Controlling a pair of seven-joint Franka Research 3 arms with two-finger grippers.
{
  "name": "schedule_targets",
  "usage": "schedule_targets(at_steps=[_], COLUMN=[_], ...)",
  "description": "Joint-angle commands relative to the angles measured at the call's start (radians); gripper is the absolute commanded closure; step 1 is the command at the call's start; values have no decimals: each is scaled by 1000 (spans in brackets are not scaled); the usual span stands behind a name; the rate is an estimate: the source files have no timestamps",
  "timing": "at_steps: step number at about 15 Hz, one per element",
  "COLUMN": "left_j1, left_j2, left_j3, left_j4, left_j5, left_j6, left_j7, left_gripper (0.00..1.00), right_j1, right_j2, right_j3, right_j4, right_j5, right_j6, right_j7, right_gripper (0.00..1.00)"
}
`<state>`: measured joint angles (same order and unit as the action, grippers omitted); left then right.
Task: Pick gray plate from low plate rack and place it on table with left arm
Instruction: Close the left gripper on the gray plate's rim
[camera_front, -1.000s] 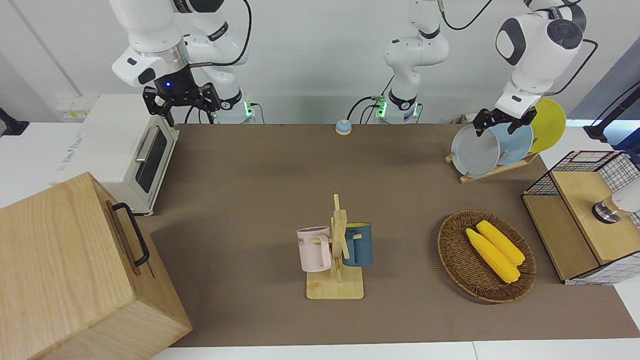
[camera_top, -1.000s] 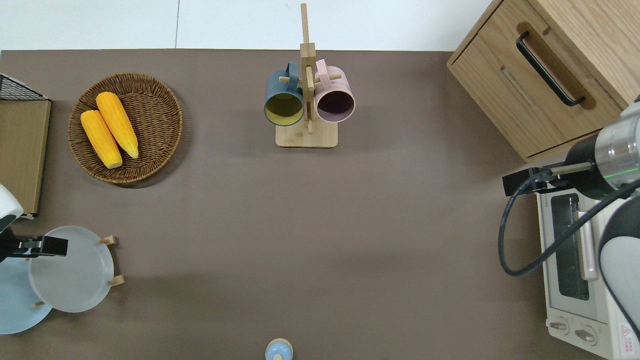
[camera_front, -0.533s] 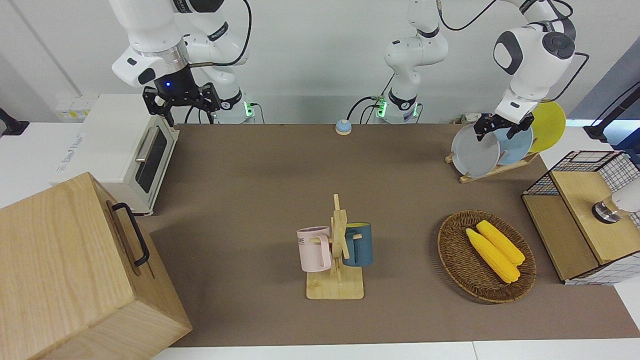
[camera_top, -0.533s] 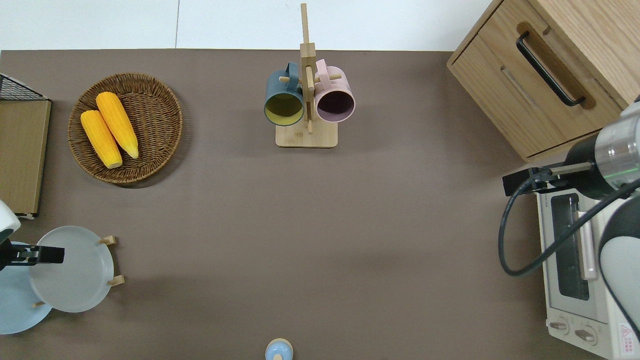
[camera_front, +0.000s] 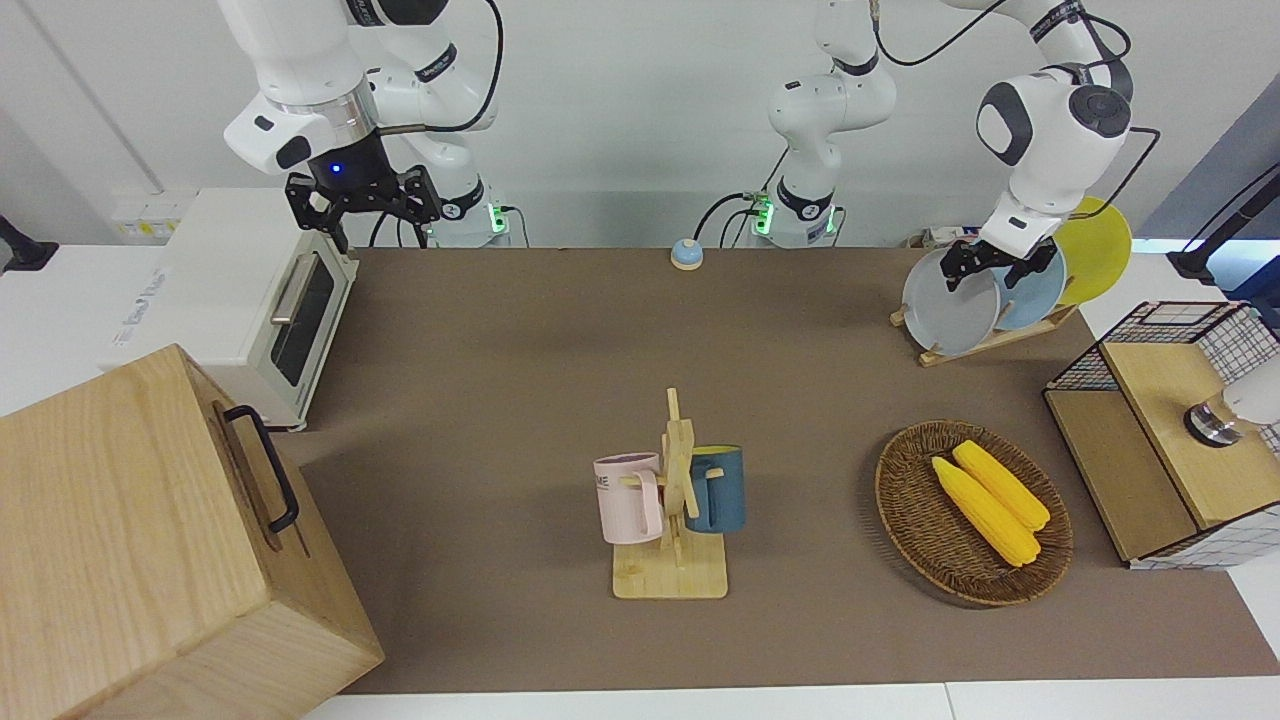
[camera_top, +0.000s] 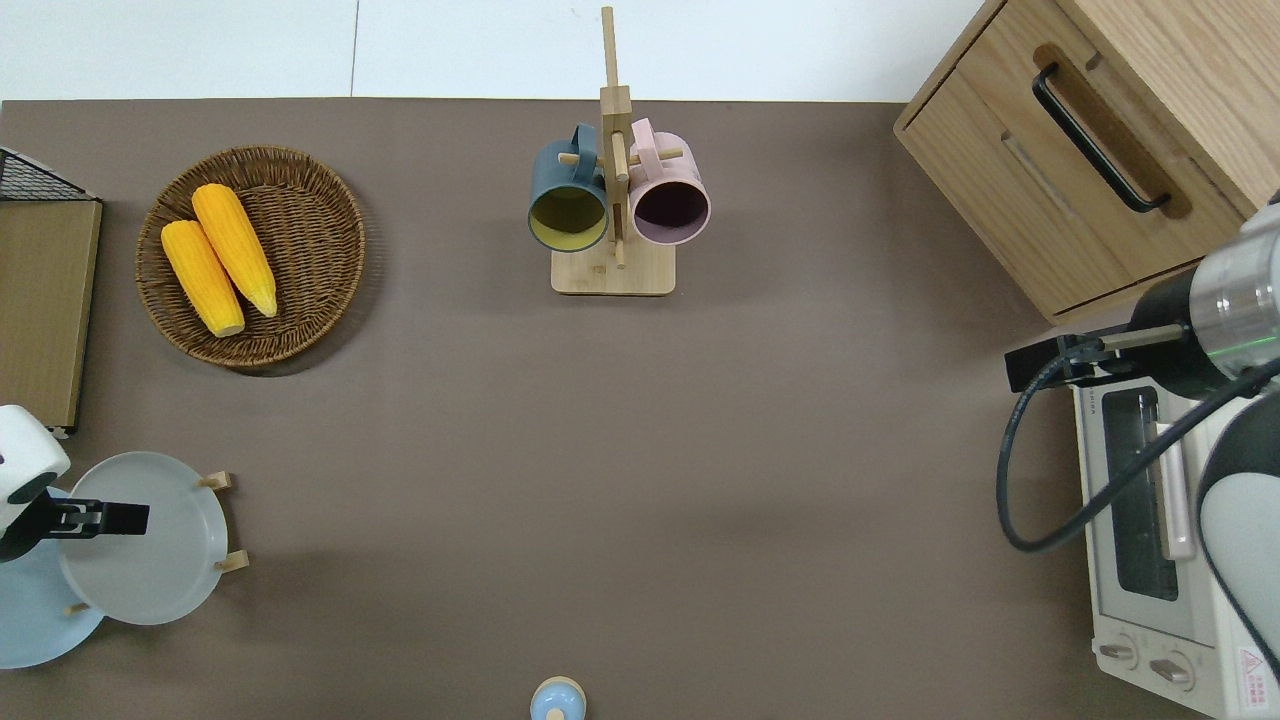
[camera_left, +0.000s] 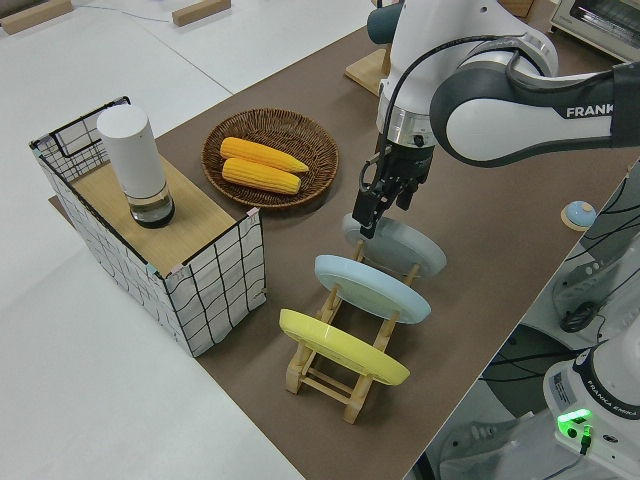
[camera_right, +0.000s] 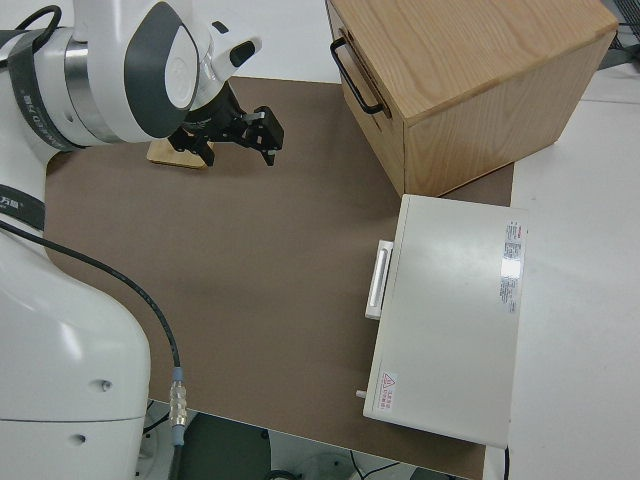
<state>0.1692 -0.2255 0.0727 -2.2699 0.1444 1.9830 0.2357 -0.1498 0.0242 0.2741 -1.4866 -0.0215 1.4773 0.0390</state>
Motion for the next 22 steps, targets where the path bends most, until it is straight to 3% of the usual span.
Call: schedule_targets(at_steps=[1,2,4,5,6,9,17,22], left_j1=[9,9,10,10,10,10,9,9], left_j2=[-34,-34,-32,-32,-32,-32,-32,-43], left_j3=[-4,-4,-4,-4,-4,-4,-4,-7], left_j4=[-53,-53,-60,-60,-60,-60,-54,38], left_j5=[17,17,17,17,17,17,15,15], left_j6=[45,46,53,51,51,51,37,-56], left_j7=[11,11,11,10,11,11,10,-1], left_gripper=[9,17,142,329,578,970,1000,1000], right_j1=[-20,-20,-20,-20,-20,-20,-20,-20], right_j2=[-3,-3,-1,-3,-3,-3,-3,-3], right_j3=[19,19,19,19,19,19,19,19], right_j4=[9,9,9,9,9,9,9,9], right_j5=[-2,-2,-2,-2,-2,-2,-2,-2], right_j6=[-15,-15,-14,-14,-15,-15,-15,-15], right_j7=[13,13,13,13,13,13,13,13], right_gripper=[17,17,17,17,17,17,17,17])
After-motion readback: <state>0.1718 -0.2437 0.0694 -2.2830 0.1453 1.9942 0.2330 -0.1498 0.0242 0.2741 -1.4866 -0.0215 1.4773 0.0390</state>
